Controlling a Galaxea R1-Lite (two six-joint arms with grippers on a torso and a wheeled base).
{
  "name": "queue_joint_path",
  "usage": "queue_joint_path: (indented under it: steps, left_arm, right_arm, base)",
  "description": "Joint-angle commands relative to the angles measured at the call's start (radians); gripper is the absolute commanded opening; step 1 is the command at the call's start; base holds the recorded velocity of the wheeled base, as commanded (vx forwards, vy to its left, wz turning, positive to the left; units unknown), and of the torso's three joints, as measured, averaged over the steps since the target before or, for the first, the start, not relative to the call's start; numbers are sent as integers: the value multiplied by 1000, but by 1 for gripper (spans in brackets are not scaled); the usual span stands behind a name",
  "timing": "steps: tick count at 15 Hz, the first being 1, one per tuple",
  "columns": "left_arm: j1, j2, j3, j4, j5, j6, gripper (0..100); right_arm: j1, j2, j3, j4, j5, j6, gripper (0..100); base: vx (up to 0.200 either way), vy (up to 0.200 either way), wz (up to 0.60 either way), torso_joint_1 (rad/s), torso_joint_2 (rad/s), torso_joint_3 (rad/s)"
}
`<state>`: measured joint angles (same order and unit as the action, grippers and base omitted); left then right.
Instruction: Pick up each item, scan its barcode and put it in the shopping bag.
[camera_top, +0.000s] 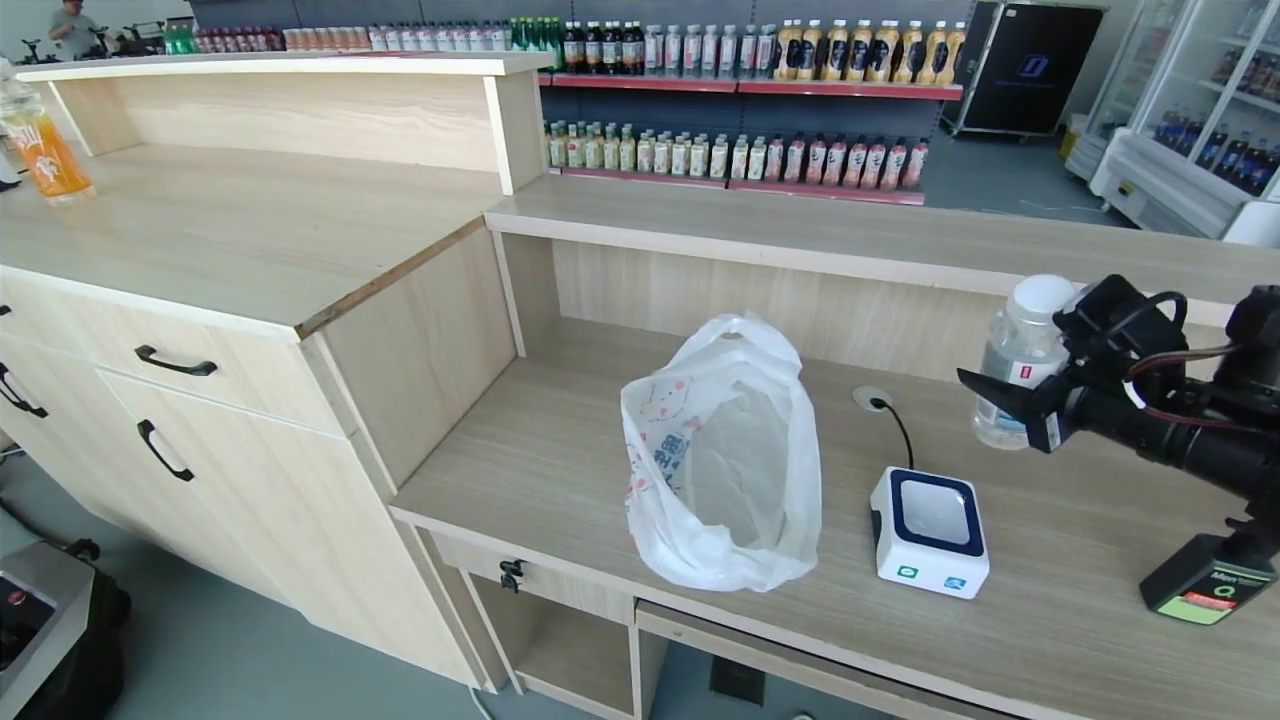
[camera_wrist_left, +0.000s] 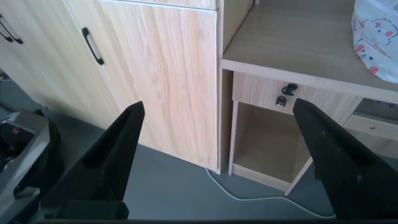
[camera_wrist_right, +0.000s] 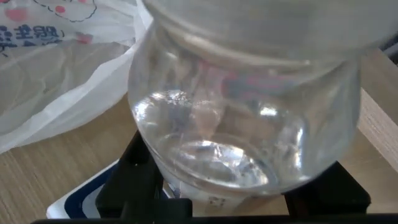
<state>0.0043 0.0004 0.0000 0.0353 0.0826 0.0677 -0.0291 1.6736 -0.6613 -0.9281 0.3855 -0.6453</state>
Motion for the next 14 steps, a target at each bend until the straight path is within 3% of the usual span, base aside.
queue_joint_path:
  steps: [1, 6, 14]
  left_arm:
    - [0, 0, 0, 0, 0, 0, 100]
    - [0, 1, 0, 0, 0, 0, 100]
    - [0, 1, 0, 0, 0, 0, 100]
  right_arm:
    - [-5, 101, -3, -29, 67, -60, 0]
    - [-9, 186, -70, -57, 208, -105, 0]
    - [-9, 313, -159, -132, 274, -135, 0]
  base:
    - [0, 0, 0, 0, 0, 0]
    - [0, 0, 0, 0, 0, 0]
    - [0, 0, 0, 0, 0, 0]
